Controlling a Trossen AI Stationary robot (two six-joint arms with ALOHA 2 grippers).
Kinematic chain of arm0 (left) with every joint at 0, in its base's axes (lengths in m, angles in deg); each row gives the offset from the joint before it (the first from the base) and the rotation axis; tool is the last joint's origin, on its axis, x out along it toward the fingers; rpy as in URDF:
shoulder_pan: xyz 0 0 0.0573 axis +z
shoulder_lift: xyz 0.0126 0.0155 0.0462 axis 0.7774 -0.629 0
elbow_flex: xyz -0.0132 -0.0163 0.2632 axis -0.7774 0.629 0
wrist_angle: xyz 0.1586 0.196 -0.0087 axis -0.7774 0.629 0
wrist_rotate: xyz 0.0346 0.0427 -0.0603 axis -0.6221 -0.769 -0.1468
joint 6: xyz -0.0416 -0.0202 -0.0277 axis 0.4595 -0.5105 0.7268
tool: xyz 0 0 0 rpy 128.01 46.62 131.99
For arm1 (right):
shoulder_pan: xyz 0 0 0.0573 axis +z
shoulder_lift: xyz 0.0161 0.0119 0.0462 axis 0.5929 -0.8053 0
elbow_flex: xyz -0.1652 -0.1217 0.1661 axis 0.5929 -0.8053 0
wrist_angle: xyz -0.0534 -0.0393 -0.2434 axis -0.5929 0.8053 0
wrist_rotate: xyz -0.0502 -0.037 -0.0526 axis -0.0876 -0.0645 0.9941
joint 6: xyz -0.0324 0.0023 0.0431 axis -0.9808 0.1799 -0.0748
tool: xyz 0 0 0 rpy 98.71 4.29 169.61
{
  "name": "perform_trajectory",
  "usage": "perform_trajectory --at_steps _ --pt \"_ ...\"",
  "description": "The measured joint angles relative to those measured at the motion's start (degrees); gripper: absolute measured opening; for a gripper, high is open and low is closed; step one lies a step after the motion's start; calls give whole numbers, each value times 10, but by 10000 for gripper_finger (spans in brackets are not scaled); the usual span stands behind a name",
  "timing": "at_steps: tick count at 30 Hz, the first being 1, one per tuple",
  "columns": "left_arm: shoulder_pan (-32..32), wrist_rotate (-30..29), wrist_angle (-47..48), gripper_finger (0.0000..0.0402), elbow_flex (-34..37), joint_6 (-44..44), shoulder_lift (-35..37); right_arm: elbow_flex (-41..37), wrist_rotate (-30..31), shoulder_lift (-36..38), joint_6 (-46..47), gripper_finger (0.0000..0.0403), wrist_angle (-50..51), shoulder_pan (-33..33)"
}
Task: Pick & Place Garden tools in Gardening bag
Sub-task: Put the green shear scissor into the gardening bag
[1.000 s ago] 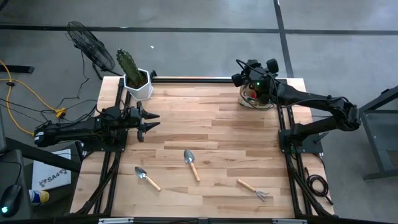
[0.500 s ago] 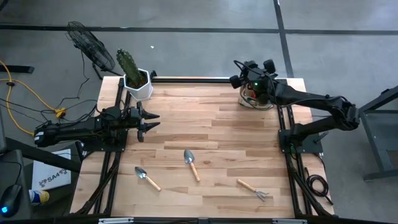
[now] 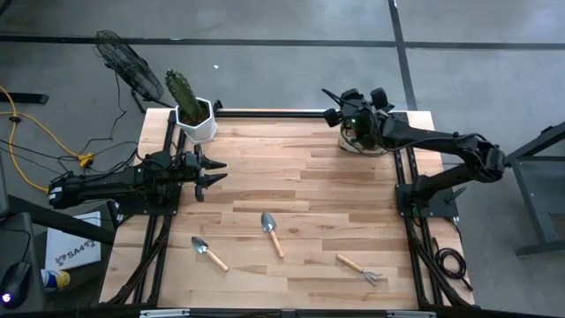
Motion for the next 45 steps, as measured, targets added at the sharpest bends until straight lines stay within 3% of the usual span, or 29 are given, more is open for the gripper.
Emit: perform_trajectory --at_steps 8,28,33,45 --pt "0 0 2 152 0 9 0 0 18 1 36 4 36 1" --pt "0 -1 4 152 0 11 0 0 -53 1 120 4 83 -10" --pt "0 -1 4 152 0 11 0 0 -40 1 157 4 129 -19" --pt "0 -2 4 152 0 11 0 0 16 1 171 4 130 -1"
